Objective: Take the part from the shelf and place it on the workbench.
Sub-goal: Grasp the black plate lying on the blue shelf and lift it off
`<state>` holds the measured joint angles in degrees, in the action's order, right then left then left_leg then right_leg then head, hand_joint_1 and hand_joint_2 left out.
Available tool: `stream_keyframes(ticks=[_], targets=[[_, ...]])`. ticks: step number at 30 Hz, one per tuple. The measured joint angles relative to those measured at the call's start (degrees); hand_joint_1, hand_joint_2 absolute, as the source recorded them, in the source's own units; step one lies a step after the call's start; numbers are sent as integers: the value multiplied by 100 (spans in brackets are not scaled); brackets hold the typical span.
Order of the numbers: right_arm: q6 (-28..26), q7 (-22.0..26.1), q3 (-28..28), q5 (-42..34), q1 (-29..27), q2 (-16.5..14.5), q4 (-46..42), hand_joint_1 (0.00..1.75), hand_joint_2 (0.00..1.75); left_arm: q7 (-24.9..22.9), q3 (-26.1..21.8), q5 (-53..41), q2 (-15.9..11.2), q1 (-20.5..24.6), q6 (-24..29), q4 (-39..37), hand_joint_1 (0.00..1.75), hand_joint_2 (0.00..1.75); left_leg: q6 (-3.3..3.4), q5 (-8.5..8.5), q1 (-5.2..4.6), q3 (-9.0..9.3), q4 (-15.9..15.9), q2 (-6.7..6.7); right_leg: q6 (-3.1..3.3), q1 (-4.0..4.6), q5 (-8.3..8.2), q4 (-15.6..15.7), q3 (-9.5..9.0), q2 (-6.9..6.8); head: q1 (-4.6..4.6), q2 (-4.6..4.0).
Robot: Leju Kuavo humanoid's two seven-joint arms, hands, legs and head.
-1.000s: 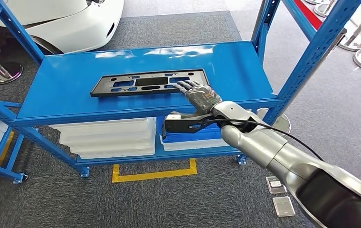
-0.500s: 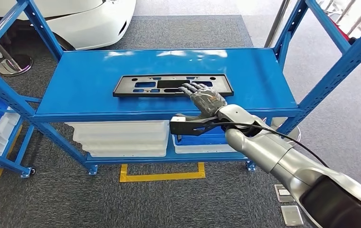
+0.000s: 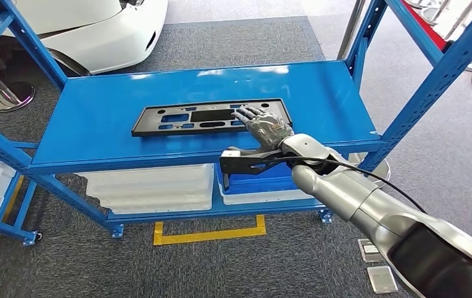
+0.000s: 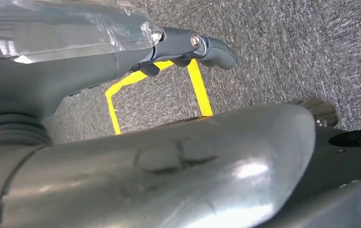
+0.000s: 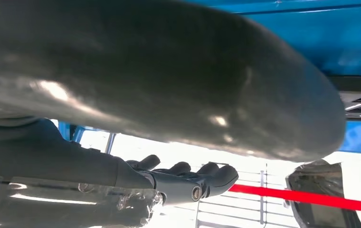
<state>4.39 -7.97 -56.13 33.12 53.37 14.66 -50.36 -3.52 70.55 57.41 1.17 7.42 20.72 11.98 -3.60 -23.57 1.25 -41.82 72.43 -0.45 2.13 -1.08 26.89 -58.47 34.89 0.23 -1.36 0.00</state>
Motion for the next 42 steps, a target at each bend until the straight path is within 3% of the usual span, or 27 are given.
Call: stream_keyframes(ticks=[2, 3, 4, 8, 10, 12, 13, 14, 15, 17, 19, 21, 24, 27, 28, 29, 30, 32, 34, 39, 40, 42], targets=[[0, -5, 1, -4, -1, 9, 22, 0, 0, 2, 0, -11, -1, -1, 0, 0, 0, 0, -11, 435, 14, 326, -781, 1, -62, -17, 56, -18, -50, 13, -53, 0], [0, -7, 2, -5, -1, 18, 32, 0, 0, 3, 0, -18, -1, 3, 0, 0, 0, 0, 14, 549, 8, 457, -1089, -2, -98, -17, 81, -26, -63, 18, -83, 0], [0, -9, 2, -5, -4, 28, 42, 0, 0, 3, 0, -25, 0, 7, 0, 0, 0, 0, 50, 583, -5, 529, -1264, -6, -133, -11, 97, -25, -72, 22, -96, 0], [-1, -19, 14, -5, -12, 79, 73, 0, 0, 3, 0, -43, -2, 22, 0, 0, 0, 0, 242, 545, -26, 588, -1373, -12, -257, -24, 163, -42, -93, 15, -40, 0], [-2, -27, 26, -5, -15, 107, 84, 0, 0, 3, 0, -50, -2, 34, 0, 0, 0, 0, 323, 536, -26, 633, -1410, -9, -276, -29, 396, -499, 119, 2, 22, 0], [-1, -34, 28, -5, -47, 128, 99, 0, 0, 3, 0, -54, -2, 39, -1, 0, 0, 0, 383, 503, -58, 665, -1409, -10, -270, -22, 693, -1295, 551, -1, 100, 0], [0, -38, 28, -5, -72, 141, 109, 0, 0, 3, 0, -55, -2, 38, -1, 0, 0, 0, 400, 483, -76, 686, -1406, -13, -262, -19, 739, -1574, 729, -1, 131, 0], [0, -40, 28, -5, -94, 153, 119, 0, 0, 3, 0, -56, -2, 37, -2, 0, 0, 0, 410, 460, -92, 714, -1403, -18, -251, -16, 672, -1652, 814, -2, 155, 0], [0, -43, 29, -5, -107, 163, 126, 0, 0, 3, 0, -57, -2, 37, -3, 0, 0, 0, 412, 431, -105, 749, -1397, -24, -233, -11, 493, -1490, 782, -2, 174, 0], [-1, -43, 35, -5, -108, 178, 137, 0, 0, 3, 0, -58, -1, 41, -15, 0, 0, 0, 390, 355, -119, 827, -1383, -32, -180, 14, 37, -740, 484, -2, 205, 0], [-2, -43, 41, -5, -101, 186, 144, 0, 0, 3, 0, -58, 0, 53, -32, 0, 0, 0, 342, 296, -128, 857, -1358, -34, -137, 54, -145, -183, 244, 1, 210, 0], [-2, -45, 42, -5, -99, 191, 155, 0, 0, 3, 0, -56, 1, 61, -37, 0, 0, 0, 286, 270, -121, 856, -1355, -34, -105, 86, -96, -84, 204, 11, 196, 0], [-4, -52, 50, -5, -89, 204, 164, 0, 0, 5, 0, -56, -1, 65, -38, 0, 0, 0, 186, 118, -111, 803, -1155, -19, -30, 48, -72, -27, 128, 14, 174, 0], [-4, -56, 56, -5, -85, 205, 167, 0, 0, 15, 0, -54, -2, 67, -39, 0, 0, 0, 102, -294, -71, 287, -123, -8, 27, 32, -22, -5, 44, 5, 75, 0], [-4, -56, 56, -5, -90, 205, 171, 0, 0, 18, 0, -54, -2, 65, -39, 0, 0, 0, 83, -359, -55, 91, 181, -6, 29, 32, -2, -8, 26, 5, 50, 0], [-4, -56, 56, -5, -97, 205, 176, 0, 0, 20, 0, -54, -2, 62, -39, 0, 0, 0, 72, -317, -42, -25, 303, -5, 25, 31, 19, -9, 4, 6, 31, 0], [-4, -56, 55, -5, -100, 206, 180, 0, 0, 20, 0, -54, -2, 61, -39, 0, 0, 0, 68, -160, -32, -34, 198, -3, 18, 29, 43, -11, -25, 10, 9, 0], [-4, -56, 56, -5, -103, 205, 185, 0, 0, 20, 0, -54, -4, 62, -39, 0, 0, 0, 87, 331, -21, 210, -529, 0, -12, 25, 101, -10, -105, 16, -42, 0], [-4, -57, 57, -5, -102, 205, 188, 0, 0, 20, 0, -55, -6, 68, -40, 0, 0, 0, 134, 577, -42, 471, -1161, 8, -65, 38, 151, -14, -150, 22, -87, 0], [-7, -58, 69, -5, -92, 208, 200, 0, 0, 21, 0, -57, -8, 85, -42, -2, 0, 0, 291, 546, -61, 632, -1419, 9, -209, 33, 255, -80, -148, 4, -33, 0], [-8, -58, 77, -5, -86, 208, 201, 0, 0, 21, 0, -57, -8, 93, -42, -2, 0, 0, 327, 547, -53, 666, -1454, 9, -223, 31, 368, -295, -58, 2, -8, 0], [-9, -59, 86, -5, -94, 212, 210, 0, 0, 22, 0, -57, -8, 106, -43, -2, 0, 0, 382, 525, -68, 709, -1473, 8, -233, 25, 661, -1052, 339, 0, 62, 0]])
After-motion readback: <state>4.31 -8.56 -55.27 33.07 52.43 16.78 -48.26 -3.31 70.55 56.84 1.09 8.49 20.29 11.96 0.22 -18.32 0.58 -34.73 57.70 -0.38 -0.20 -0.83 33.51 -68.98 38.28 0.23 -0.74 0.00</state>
